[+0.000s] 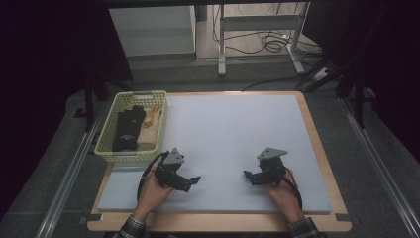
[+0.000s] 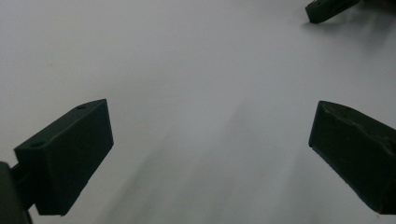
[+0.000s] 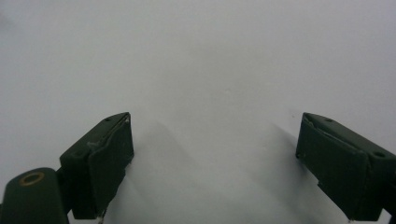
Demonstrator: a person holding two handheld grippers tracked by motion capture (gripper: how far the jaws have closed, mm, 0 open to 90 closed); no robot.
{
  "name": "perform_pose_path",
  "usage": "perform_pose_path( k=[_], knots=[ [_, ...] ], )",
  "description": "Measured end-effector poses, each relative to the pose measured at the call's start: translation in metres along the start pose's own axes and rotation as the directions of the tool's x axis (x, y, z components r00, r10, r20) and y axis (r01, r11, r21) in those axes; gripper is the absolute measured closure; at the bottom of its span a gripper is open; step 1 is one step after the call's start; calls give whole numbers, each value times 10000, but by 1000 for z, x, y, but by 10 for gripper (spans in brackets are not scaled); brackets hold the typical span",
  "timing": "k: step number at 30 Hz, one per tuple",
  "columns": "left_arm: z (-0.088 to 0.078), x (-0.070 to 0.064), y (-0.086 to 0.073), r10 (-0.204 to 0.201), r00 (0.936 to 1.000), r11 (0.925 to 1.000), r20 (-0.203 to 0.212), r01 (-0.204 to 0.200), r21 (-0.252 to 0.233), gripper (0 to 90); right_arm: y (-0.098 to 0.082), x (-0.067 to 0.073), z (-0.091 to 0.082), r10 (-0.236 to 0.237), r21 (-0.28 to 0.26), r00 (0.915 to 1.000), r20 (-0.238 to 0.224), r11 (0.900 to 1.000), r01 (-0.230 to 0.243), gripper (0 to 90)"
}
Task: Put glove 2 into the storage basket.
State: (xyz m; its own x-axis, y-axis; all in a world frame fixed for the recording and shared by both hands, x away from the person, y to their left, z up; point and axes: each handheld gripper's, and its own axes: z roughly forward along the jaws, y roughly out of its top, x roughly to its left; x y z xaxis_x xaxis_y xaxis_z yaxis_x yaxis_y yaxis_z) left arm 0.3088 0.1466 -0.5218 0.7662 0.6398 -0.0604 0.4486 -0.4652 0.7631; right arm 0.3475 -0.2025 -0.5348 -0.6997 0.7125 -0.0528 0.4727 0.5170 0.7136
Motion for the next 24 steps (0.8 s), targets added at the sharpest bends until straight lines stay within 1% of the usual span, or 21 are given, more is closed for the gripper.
perform_pose_path(
  k=[6, 12, 15, 16, 18, 24],
  knots=[
    [5, 0, -5, 60, 10000, 9995, 22, -60, 315, 2, 0, 0, 0, -3, -2, 10000, 2, 10000, 3, 108],
    [14, 0, -10, 194, 9996, 9949, -215, -171, 994, 2, 0, 0, 0, -8, -6, 10000, 5, 10000, 8, 108],
    [21, 0, -14, 199, 9997, 9913, -145, -179, 1305, 1, 0, 0, 0, -6, -8, 10000, 9, 10000, 6, 108],
    [22, 0, -16, 167, 9997, 9929, -168, -146, 1179, 0, 0, 0, 0, -8, -10, 10000, 9, 10000, 8, 108],
    [22, 0, -17, 102, 9998, 9939, -145, -85, 1097, 0, 0, 0, 0, -5, -10, 10000, 9, 10000, 5, 108],
    [22, 0, -17, 184, 9997, 9933, -180, -162, 1148, 0, 0, 0, 0, 16, -6, 10000, 0, 10000, -16, 108]
  ],
)
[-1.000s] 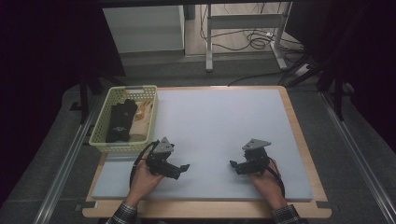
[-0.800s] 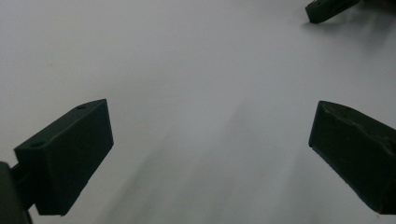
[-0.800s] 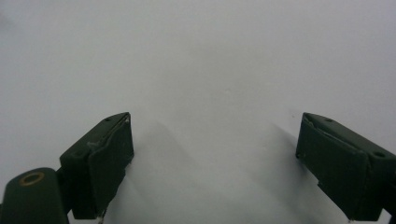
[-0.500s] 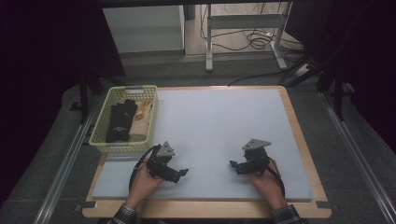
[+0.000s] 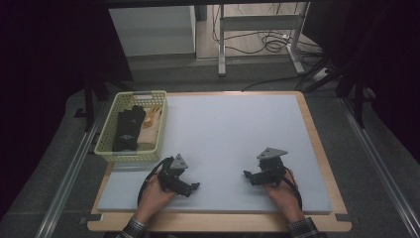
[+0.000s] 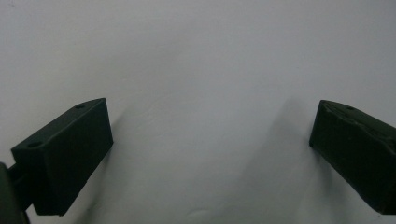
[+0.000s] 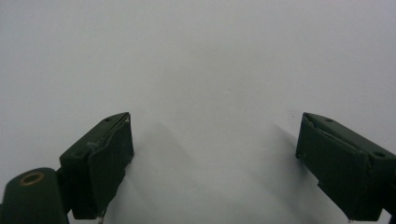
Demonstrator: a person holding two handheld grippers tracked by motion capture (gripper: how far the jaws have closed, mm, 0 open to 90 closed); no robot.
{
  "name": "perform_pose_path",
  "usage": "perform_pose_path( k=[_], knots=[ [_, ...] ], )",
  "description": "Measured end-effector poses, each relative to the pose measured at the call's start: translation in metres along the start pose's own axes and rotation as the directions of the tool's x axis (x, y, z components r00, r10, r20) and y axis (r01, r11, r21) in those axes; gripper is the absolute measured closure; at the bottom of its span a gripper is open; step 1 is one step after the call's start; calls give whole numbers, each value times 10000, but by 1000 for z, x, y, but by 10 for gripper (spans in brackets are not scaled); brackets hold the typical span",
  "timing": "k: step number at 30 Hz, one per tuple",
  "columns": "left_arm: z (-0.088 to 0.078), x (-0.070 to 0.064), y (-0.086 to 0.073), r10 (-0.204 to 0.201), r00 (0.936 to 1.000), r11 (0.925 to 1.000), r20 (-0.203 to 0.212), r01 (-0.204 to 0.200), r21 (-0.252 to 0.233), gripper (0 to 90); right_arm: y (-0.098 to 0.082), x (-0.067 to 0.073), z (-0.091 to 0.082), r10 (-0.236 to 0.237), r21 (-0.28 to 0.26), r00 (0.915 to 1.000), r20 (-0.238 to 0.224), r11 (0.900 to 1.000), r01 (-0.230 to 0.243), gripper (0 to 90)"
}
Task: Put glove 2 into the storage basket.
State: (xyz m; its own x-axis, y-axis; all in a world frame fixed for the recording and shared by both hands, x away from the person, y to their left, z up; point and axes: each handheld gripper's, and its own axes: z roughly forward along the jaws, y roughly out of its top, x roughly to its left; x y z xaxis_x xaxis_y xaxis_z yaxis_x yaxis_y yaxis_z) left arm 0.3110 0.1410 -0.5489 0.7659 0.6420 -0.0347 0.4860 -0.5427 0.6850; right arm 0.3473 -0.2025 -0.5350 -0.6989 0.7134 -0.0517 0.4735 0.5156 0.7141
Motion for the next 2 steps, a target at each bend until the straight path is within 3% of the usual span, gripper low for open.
perform_pose_path(
  k=[2],
  knots=[
    [0, 0, 0, 5, 10000, 10000, -22, -4, 17, 0, 0, 0, 0, -7, 4, 10000, 0, 10000, 7, 107]
  ],
)
